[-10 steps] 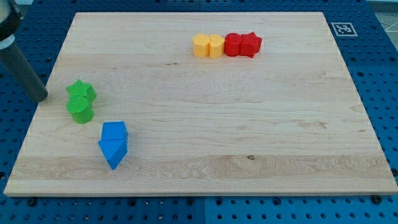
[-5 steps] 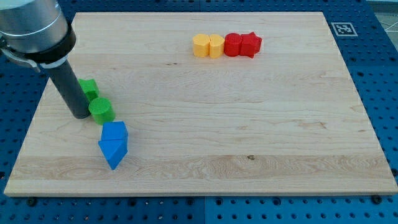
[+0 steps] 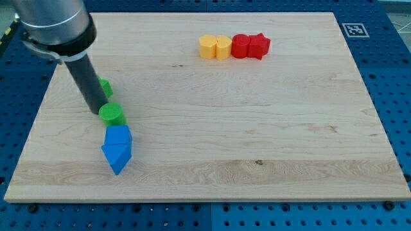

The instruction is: Push green circle above the blue cube

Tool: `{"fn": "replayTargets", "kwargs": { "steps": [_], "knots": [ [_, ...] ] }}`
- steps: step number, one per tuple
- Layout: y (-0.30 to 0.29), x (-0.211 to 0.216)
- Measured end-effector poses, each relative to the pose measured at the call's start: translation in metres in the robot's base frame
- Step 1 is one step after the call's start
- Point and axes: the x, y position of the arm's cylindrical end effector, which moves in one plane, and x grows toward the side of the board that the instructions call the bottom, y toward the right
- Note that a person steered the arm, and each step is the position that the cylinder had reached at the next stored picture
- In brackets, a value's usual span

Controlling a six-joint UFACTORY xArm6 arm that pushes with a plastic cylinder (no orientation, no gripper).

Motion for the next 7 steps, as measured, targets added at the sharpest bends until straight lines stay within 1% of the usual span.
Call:
{"fn": "replayTargets", "kwargs": {
  "steps": [3, 7],
  "knots": [
    [0.016, 0.000],
    [0.022, 0.000]
  ]
}}
